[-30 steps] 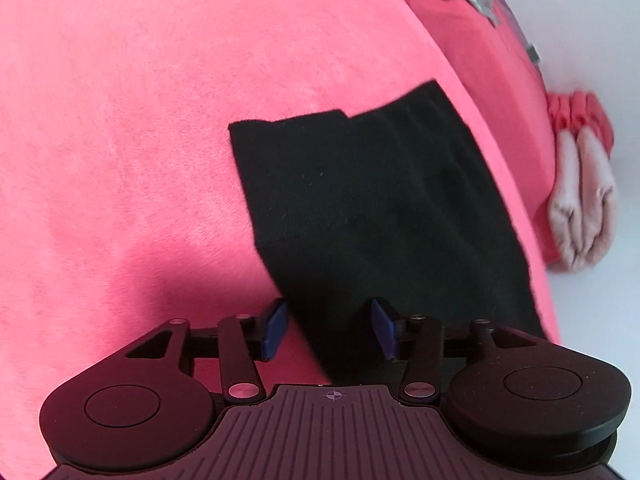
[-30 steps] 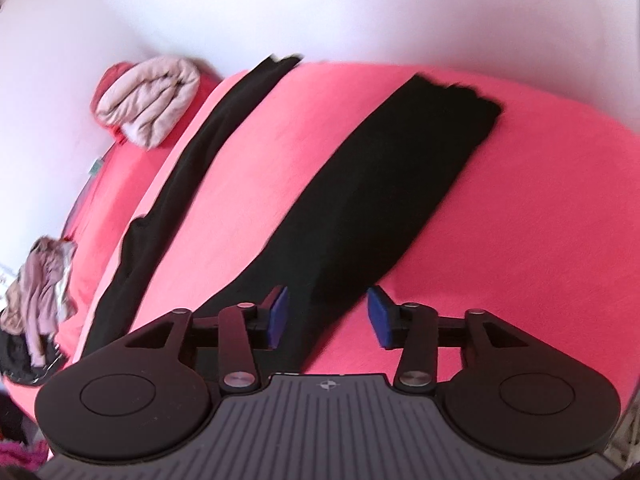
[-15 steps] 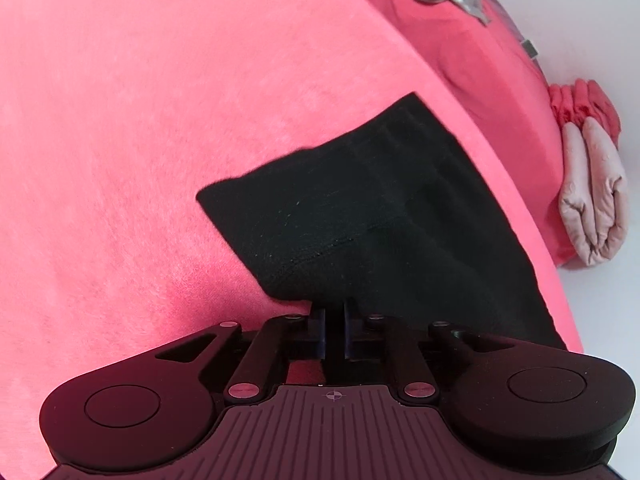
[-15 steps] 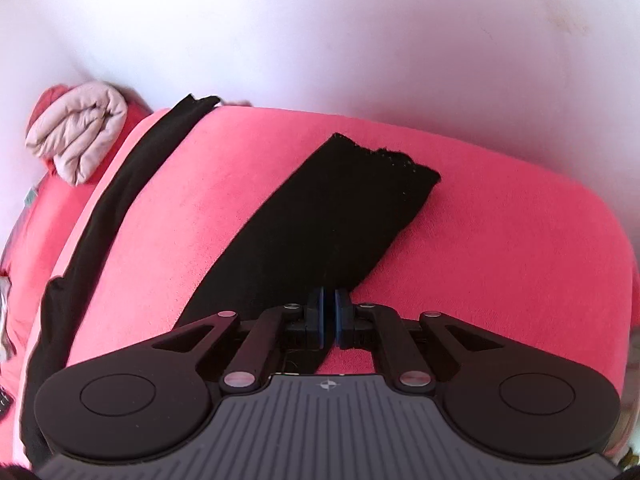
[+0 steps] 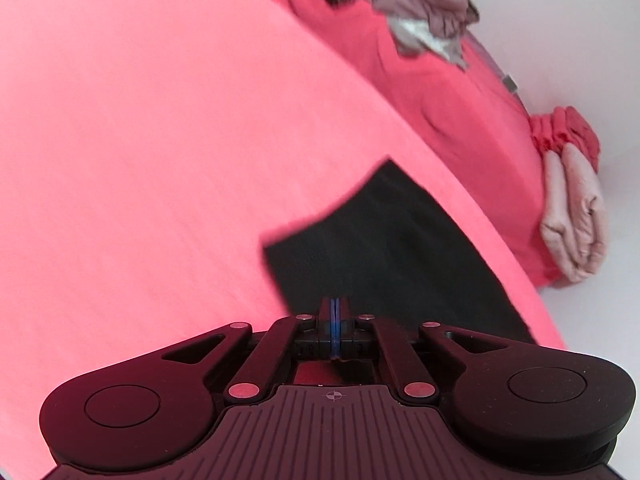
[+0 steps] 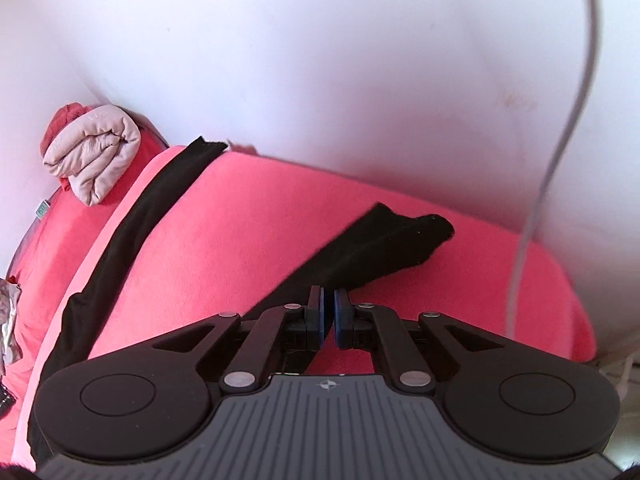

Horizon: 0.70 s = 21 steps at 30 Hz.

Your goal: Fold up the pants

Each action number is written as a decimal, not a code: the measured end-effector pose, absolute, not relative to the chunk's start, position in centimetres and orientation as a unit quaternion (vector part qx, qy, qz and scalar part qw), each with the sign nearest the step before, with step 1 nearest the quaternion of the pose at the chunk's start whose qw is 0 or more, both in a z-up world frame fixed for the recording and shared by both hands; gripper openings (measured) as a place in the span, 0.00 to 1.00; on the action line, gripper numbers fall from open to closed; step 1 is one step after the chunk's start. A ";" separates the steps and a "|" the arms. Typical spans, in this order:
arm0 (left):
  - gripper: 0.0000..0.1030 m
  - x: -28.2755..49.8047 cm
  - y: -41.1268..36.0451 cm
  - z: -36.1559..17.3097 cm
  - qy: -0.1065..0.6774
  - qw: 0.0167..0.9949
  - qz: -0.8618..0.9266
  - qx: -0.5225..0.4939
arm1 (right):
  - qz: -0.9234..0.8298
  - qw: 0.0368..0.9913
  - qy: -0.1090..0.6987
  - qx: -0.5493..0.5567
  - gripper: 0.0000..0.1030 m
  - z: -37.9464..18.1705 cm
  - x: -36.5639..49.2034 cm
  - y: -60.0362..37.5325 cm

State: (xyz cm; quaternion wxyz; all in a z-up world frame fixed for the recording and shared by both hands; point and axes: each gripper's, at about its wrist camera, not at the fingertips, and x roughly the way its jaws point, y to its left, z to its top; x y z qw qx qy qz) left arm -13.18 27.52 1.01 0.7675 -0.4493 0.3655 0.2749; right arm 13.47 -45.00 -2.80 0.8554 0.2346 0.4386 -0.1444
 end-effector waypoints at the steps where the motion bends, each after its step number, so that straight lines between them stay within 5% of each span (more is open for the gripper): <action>1: 0.51 -13.6 27.7 1.3 0.361 0.771 0.273 -0.448 | -0.146 0.852 0.441 0.240 0.07 -3.0 13.3 -45.5; 4: 0.54 -13.8 27.7 0.8 0.376 0.775 0.273 -0.428 | -0.142 0.835 0.476 0.239 0.08 -4.6 13.2 -45.8; 6: 0.80 -13.4 27.4 -0.1 0.396 0.772 0.253 -0.428 | -0.140 0.826 0.498 0.223 0.14 -5.6 13.1 -45.0; 9: 0.96 -12.8 27.0 -1.7 0.406 0.765 0.236 -0.441 | -0.137 0.827 0.500 0.218 0.36 -5.8 12.1 -44.1; 12: 0.97 -12.1 26.7 -3.0 0.416 0.754 0.230 -0.454 | -0.150 0.835 0.496 0.185 0.40 -5.3 12.2 -43.1; 15: 0.97 -11.0 26.9 -2.4 0.409 0.766 0.227 -0.440 | -0.175 0.846 0.487 0.124 0.59 -3.6 11.8 -41.7; 21: 0.98 -6.1 28.1 -1.9 0.408 0.778 0.218 -0.426 | -0.080 0.890 0.434 0.114 0.60 -1.1 13.2 -37.8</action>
